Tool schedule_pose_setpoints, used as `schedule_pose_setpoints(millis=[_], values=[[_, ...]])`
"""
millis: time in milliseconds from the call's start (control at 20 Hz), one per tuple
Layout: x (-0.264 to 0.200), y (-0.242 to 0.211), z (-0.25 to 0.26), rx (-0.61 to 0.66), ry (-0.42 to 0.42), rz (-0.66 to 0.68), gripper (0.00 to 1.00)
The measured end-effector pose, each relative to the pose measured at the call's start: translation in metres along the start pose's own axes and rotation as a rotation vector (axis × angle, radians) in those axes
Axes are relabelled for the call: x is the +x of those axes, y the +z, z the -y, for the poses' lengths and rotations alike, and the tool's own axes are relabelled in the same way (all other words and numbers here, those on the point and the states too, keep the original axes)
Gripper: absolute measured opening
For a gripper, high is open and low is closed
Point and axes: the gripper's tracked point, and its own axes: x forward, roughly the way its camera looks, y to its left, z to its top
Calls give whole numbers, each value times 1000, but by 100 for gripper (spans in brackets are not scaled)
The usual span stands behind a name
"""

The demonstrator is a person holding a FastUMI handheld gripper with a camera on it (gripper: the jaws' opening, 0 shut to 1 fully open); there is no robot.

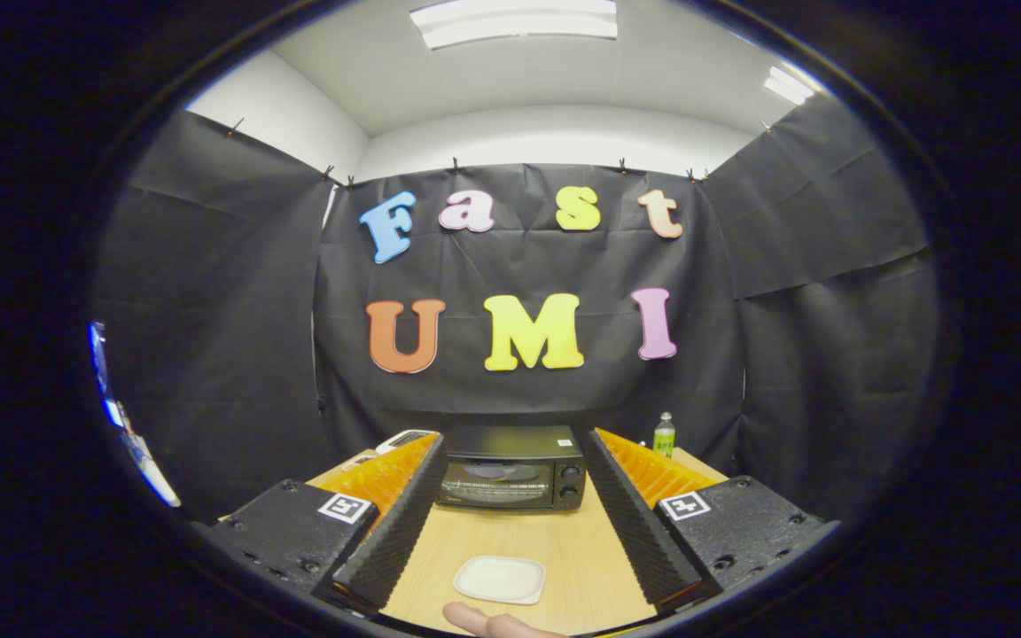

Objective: Open the toaster oven, put the food inside, and close the toaster oven door.

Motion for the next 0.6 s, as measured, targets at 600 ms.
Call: schedule_pose_setpoints(millis=[600], values=[[8, -9, -8, 13, 40, -35, 100]])
